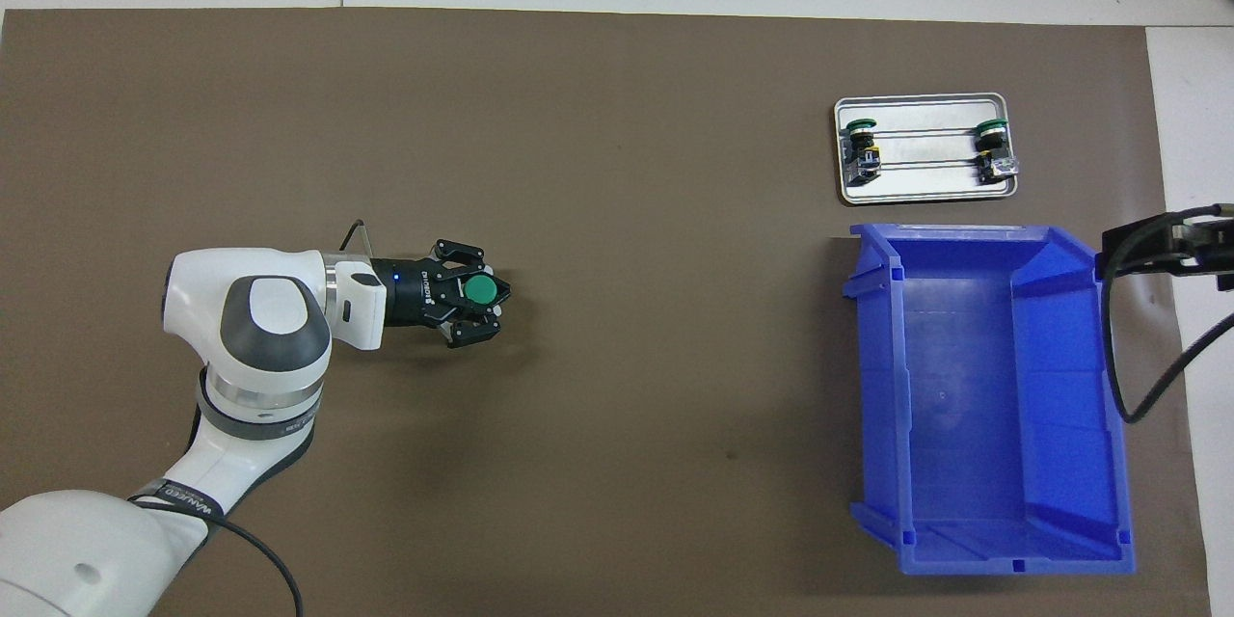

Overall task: Place and press button with both arms
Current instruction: 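Press down on the green button with the left gripper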

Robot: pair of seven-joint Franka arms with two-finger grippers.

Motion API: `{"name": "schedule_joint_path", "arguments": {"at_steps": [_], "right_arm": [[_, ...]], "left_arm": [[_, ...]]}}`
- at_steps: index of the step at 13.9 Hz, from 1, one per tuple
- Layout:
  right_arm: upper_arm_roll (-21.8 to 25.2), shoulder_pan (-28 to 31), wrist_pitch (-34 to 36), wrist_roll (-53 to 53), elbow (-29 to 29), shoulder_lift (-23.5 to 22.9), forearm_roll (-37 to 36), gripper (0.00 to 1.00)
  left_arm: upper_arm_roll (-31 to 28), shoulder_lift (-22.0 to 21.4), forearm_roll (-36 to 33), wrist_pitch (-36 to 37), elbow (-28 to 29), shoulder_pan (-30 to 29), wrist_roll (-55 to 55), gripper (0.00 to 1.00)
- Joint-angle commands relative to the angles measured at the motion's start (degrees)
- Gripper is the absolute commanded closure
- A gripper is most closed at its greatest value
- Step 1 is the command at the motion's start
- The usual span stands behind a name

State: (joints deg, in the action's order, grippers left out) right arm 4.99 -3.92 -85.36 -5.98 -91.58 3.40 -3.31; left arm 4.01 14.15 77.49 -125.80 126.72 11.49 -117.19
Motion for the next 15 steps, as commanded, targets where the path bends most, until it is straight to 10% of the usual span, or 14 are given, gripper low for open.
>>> {"name": "schedule_joint_path", "arguments": {"at_steps": [1,11,15], "right_arm": [[0.02,0.67,-0.51,1.58,-2.02,1.61,1.03,0.0],[0.02,0.67,-0.51,1.67,-2.29,1.78,1.03,0.0],[0.02,0.67,-0.51,1.58,-2.73,2.05,1.03,0.0]], "left_arm": [[0.04,-1.14,1.61,3.01,2.91,-2.87,-8.37,0.92],[-0.05,-1.67,1.7,12.15,6.34,-7.1,-16.75,0.88],[-0.05,-1.76,1.7,12.24,6.34,-7.01,-16.75,0.62]]}}
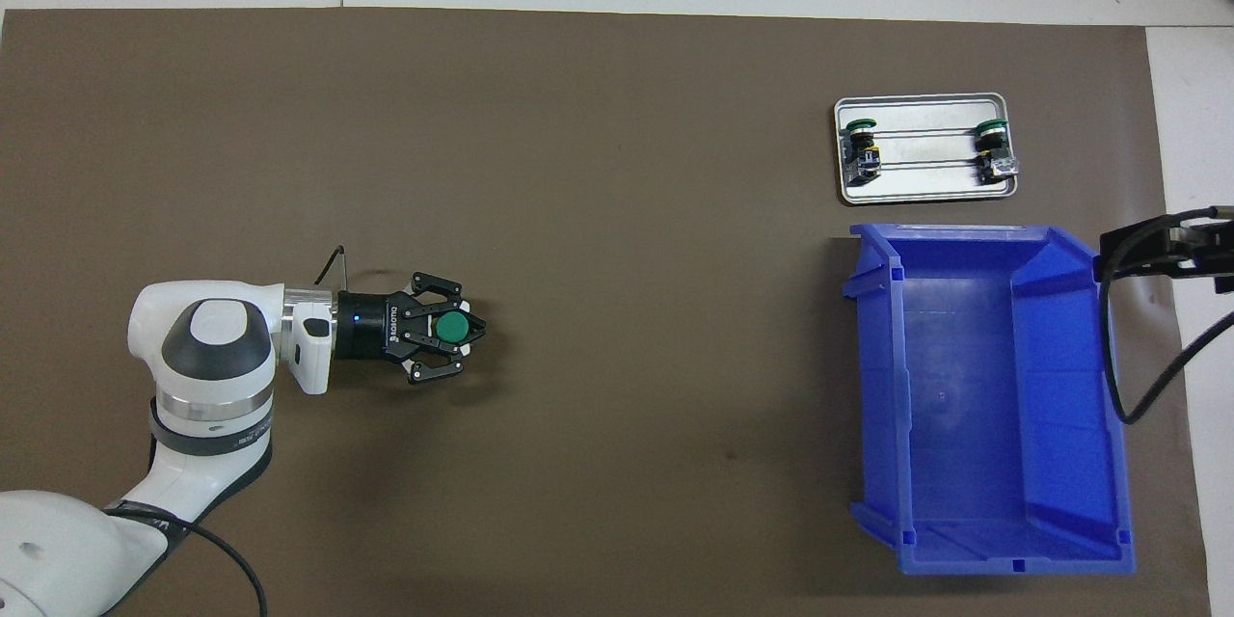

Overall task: Place and press button with both arms
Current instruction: 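Press down on the green button with the left gripper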

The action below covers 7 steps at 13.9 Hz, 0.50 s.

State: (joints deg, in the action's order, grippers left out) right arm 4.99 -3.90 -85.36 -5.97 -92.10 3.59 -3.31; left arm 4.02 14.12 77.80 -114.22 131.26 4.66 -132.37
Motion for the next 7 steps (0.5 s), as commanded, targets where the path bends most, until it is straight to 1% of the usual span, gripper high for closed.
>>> {"name": "schedule_joint_path", "arguments": {"at_steps": [1,2,4,5,7], "right_arm": [[0.02,0.65,-0.51,1.58,-2.29,1.86,1.03,0.0],[-0.07,0.65,-0.51,1.49,-2.29,1.86,1.03,0.0],[0.02,0.65,-0.51,1.49,-2.29,1.86,1.03,0.0],[0.02,0.65,-0.51,1.49,-2.29,1.86,1.03,0.0],[0.02,0.65,-0.51,1.49,-2.29,1.86,1.03,0.0]], "left_arm": [[-0.06,-1.72,1.48,0.66,1.9,-0.09,-1.58,0.59],[0.03,-1.72,1.48,0.75,1.9,-0.17,-1.49,0.55],[-0.06,-1.72,1.48,0.93,1.98,-0.26,-1.49,0.5],[-0.06,-1.81,1.48,1.1,2.16,-0.35,-1.49,0.45],[-0.15,-2.25,1.48,2.15,3.03,-0.61,-1.49,0.39]]}}
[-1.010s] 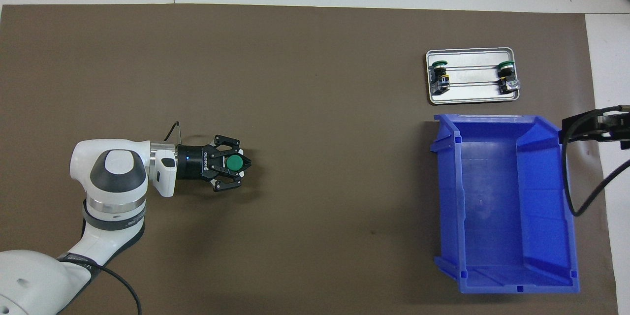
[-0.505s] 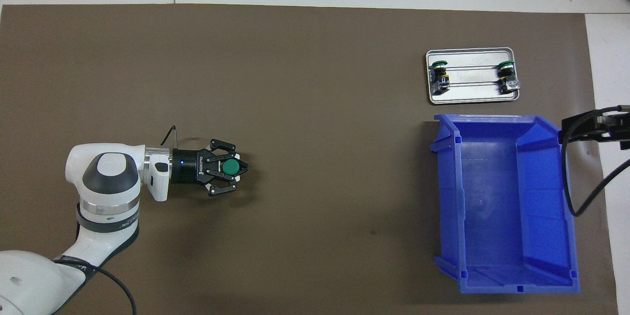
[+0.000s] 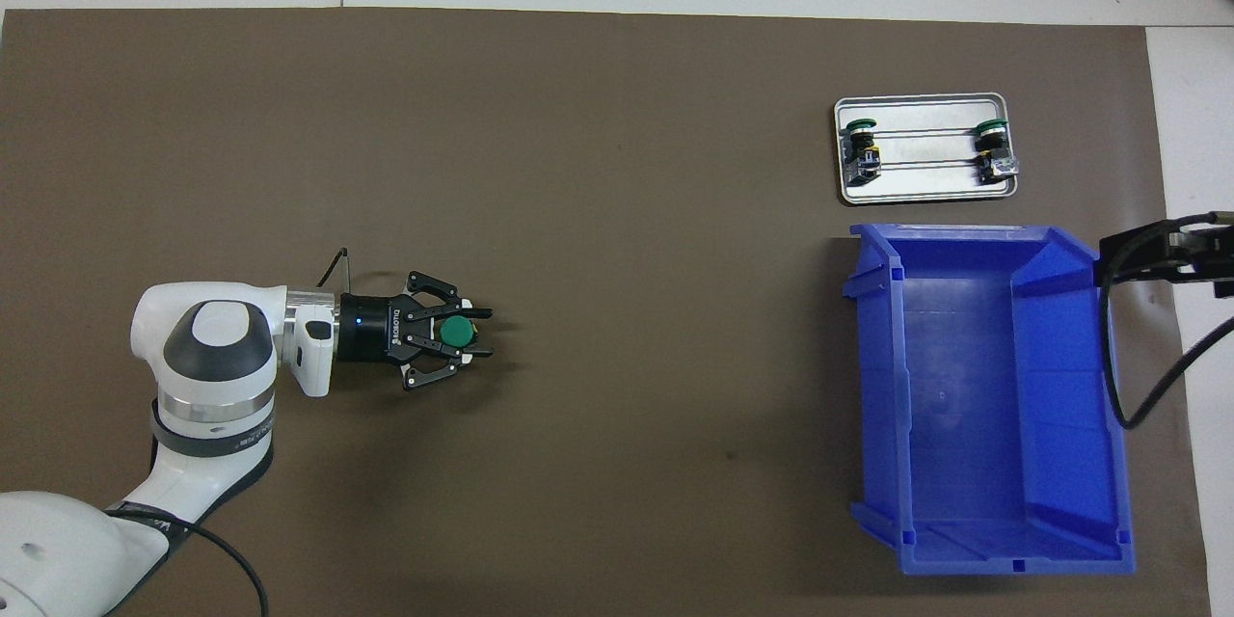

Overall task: Place and press button with both arms
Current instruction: 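Press down on the green button with the left gripper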

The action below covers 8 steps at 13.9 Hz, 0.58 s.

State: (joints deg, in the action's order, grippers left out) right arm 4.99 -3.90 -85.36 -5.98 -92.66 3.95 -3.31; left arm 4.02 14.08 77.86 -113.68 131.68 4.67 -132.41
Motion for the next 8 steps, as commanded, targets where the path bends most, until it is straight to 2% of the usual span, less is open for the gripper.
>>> {"name": "schedule_joint_path", "arguments": {"at_steps": [1,6,8], "right_arm": [[0.02,0.65,-0.51,1.49,-1.74,1.5,1.03,0.0],[0.02,0.65,-0.6,1.58,-2.0,1.77,1.03,0.0],[0.02,0.65,-0.51,1.58,-2.0,1.77,1.03,0.0]], "left_arm": [[-0.24,-2.47,1.42,2.84,3.14,-1.14,-1.44,0.36],[-0.24,-3.27,1.42,5.23,4.2,-2.99,-1.27,0.23],[-0.24,-3.27,1.42,5.31,3.85,-3.26,-0.74,0.21]]}}
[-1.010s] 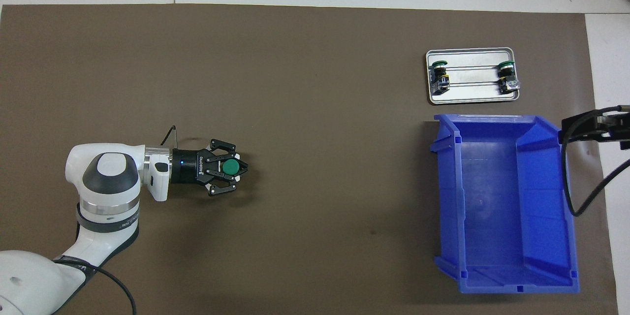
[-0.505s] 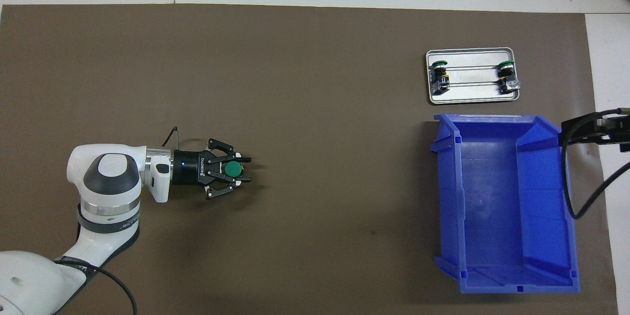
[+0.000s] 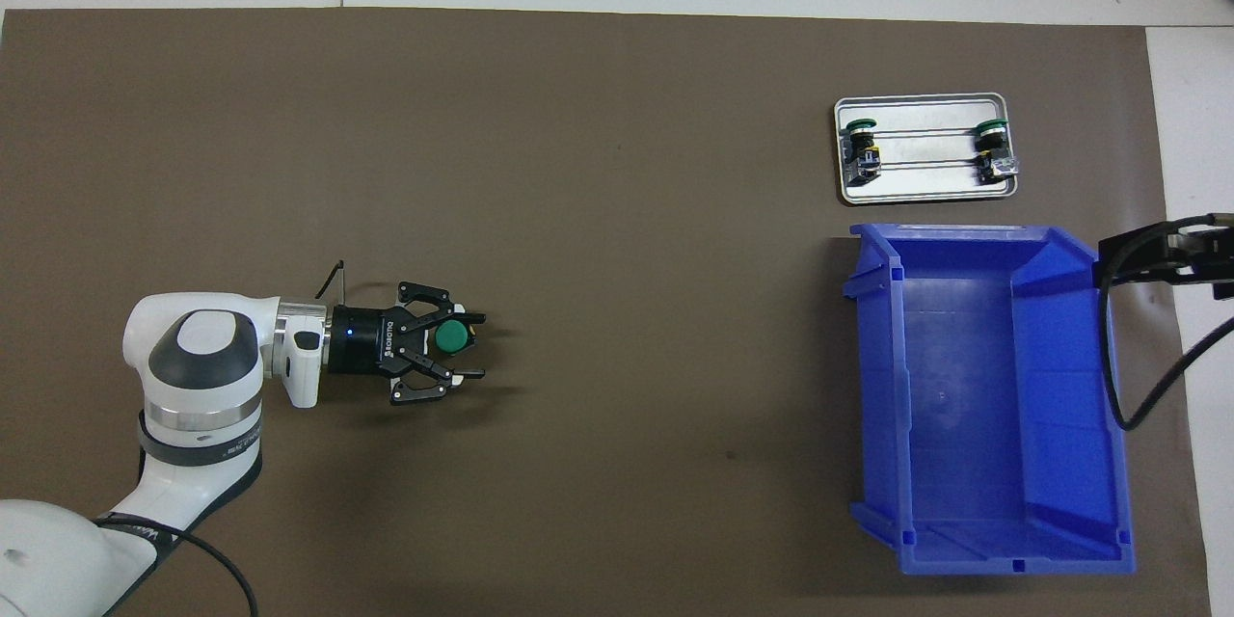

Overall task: Place and press button with both arms
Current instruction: 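Lift the left gripper up off the green button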

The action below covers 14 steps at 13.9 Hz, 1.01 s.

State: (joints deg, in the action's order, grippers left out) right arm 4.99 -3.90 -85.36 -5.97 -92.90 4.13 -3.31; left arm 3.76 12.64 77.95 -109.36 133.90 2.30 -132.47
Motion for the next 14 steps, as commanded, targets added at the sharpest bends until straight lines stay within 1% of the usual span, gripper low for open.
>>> {"name": "schedule_joint_path", "arguments": {"at_steps": [1,3,5,7,10,12,14], "right_arm": [[0.02,0.65,-0.51,1.58,-1.75,1.58,1.03,0.0],[0.02,0.65,-0.6,1.58,-1.75,1.58,1.03,0.0],[0.02,0.65,-0.6,1.58,-2.02,1.67,1.03,0.0],[0.02,0.65,-0.6,1.58,-2.02,1.67,1.03,0.0],[0.02,0.65,-0.6,1.58,-2.02,1.67,1.03,0.0],[-0.07,0.65,-2.09,1.58,-0.97,0.97,0.94,0.0],[-0.16,0.73,-0.78,1.67,1.31,-0.26,0.94,0.0]], "left_arm": [[0.11,-1.83,1.33,1.51,1.36,-1.51,-0.25,0.21],[0.11,-1.83,2.46,4.05,0.22,-2.65,2.47,0.21],[0.11,-1.48,4.83,6.69,-2.49,-3.01,7.12,0.21],[0.02,-1.04,4.93,8.37,-6.18,-3.09,15.44,0.21],[-0.15,0.27,4.84,8.02,-12.16,-3.09,27.85,0.21],[-0.15,1.24,3.97,8.11,-16.99,-3.01,36.02,0.21],[-0.07,1.16,0.3,7.5,-21.12,-2.75,44.97,0.21]]}}
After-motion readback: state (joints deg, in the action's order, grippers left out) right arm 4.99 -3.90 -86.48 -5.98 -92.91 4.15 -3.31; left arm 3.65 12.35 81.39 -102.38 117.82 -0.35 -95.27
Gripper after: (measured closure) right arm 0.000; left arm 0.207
